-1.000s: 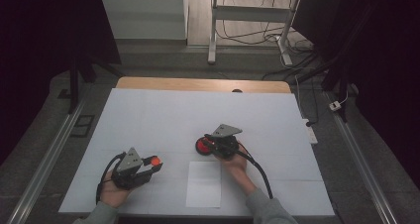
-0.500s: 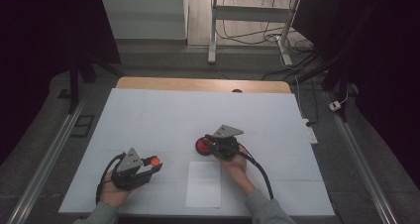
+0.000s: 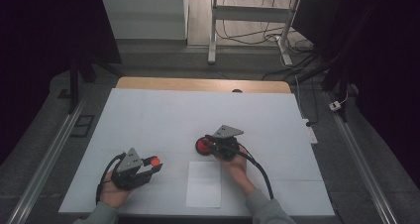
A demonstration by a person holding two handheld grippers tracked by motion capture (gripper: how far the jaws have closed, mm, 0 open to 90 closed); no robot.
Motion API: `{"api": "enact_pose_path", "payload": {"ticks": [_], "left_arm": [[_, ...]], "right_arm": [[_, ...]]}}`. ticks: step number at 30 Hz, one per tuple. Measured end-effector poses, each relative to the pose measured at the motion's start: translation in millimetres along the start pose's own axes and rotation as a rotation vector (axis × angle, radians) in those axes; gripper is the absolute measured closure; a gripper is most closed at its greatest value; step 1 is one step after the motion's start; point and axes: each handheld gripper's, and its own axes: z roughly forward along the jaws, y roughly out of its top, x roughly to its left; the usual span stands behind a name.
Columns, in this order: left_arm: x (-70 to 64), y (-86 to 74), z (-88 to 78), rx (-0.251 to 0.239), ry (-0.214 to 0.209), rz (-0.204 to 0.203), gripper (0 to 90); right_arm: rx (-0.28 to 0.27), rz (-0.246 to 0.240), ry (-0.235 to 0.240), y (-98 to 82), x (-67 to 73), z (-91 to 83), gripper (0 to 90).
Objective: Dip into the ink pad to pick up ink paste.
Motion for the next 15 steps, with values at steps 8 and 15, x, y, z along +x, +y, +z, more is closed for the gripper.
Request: {"api": "enact_pose_path", "payload": {"ticks": [8, 15], "left_arm": [[0.1, 0.0, -0.1, 0.0, 0.0, 0.001, 64.7], [0.8, 0.0, 0.2, -0.001, 0.001, 0.001, 64.7]], "right_arm": [[0.011, -0.004, -0.012, 0.3, 0.7, -0.4, 73.1], [0.018, 0.011, 0.006, 2.6, -1.8, 0.3, 72.9]]}}
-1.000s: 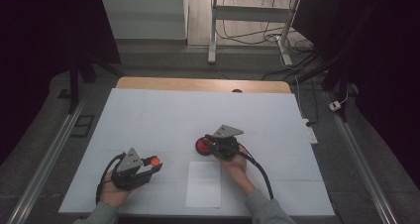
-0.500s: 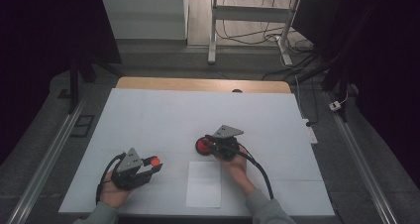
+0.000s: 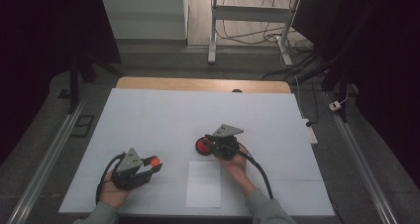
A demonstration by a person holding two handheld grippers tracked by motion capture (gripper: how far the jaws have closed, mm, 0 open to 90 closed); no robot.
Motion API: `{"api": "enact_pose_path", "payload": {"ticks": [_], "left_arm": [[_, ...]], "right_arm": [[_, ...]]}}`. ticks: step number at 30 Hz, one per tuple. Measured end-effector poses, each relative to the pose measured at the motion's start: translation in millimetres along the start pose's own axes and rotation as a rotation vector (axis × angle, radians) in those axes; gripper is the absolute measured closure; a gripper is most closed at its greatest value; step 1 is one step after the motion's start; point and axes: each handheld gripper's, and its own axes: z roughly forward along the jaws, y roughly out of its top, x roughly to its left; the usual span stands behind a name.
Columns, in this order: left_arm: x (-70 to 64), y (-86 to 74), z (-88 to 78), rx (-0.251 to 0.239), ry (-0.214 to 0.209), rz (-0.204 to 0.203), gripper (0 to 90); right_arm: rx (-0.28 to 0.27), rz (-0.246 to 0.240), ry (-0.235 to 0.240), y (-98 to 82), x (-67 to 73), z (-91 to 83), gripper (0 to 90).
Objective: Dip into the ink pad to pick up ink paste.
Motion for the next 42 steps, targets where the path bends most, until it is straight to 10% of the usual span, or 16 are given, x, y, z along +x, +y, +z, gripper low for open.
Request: {"api": "enact_pose_path", "payload": {"ticks": [15, 42], "left_arm": [[2.2, -0.3, -2.4, -0.011, -0.003, -0.013, 64.7], [3.4, -1.4, -1.8, -0.009, -0.003, -0.019, 64.6]], "right_arm": [[-0.124, 0.093, 0.034, 17.5, -8.4, -28.4, 72.7], [-0.141, 0.044, 0.077, 21.9, -3.2, -52.5, 72.7]]}}
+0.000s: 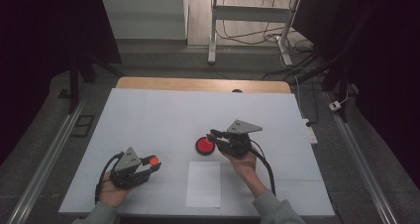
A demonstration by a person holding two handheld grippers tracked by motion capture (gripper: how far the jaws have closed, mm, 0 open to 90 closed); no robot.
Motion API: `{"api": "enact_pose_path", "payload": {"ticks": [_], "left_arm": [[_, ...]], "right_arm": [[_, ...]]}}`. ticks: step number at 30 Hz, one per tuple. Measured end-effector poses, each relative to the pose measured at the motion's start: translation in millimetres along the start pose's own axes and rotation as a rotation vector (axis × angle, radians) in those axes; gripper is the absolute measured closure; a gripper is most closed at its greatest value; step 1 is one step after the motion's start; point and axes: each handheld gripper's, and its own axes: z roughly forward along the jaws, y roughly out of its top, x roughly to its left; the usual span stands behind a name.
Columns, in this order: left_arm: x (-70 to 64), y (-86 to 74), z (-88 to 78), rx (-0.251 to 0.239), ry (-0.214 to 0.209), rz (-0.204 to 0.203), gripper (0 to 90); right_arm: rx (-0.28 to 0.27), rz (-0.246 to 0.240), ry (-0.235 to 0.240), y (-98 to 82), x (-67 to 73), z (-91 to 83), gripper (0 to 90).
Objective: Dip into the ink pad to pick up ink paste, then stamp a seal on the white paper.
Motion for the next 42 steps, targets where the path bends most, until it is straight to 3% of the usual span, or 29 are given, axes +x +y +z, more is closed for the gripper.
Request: {"api": "enact_pose_path", "payload": {"ticks": [25, 42], "left_arm": [[2.1, -1.3, -0.8, -0.003, 0.006, -0.01, 64.6], [1.9, -1.0, -1.4, -0.005, 0.007, -0.009, 64.6]], "right_arm": [[0.029, -0.03, 0.075, -8.1, 21.9, -8.8, 72.6], [0.039, -0.026, 0.094, -9.9, 25.9, -9.7, 72.6]]}}
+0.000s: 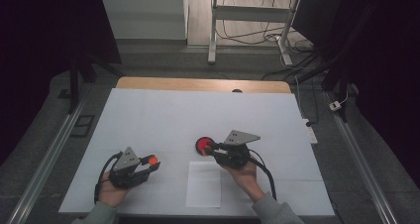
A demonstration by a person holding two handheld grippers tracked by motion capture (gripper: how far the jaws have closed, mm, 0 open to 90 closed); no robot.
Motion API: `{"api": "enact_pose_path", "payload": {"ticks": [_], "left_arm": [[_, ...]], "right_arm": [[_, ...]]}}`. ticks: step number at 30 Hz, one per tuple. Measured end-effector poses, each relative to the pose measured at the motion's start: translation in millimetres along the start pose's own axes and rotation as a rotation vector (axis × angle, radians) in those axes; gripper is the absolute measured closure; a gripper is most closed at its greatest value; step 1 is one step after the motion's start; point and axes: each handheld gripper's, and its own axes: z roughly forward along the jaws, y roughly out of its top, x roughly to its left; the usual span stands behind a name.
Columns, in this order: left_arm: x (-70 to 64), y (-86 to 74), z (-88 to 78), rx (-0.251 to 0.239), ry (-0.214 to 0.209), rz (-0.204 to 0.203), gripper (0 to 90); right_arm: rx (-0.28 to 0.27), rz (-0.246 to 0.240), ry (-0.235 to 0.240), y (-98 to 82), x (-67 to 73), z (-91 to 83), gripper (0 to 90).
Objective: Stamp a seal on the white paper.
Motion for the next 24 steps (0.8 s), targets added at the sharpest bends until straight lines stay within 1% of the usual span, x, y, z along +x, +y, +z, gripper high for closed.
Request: {"api": "enact_pose_path", "payload": {"ticks": [9, 17, 24], "left_arm": [[0.3, -0.1, -0.3, 0.0, 0.001, 0.001, 64.6], [0.5, 0.0, -0.8, -0.002, 0.001, -0.001, 64.6], [0.9, -0.2, -1.1, -0.001, 0.001, -0.002, 64.6]], "right_arm": [[0.002, -0.002, 0.012, -1.1, 5.5, -1.7, 72.5], [-0.003, 0.001, 0.032, -5.5, 9.8, -4.0, 72.5], [-0.003, 0.003, 0.043, -9.6, 13.1, -10.3, 72.5]]}}
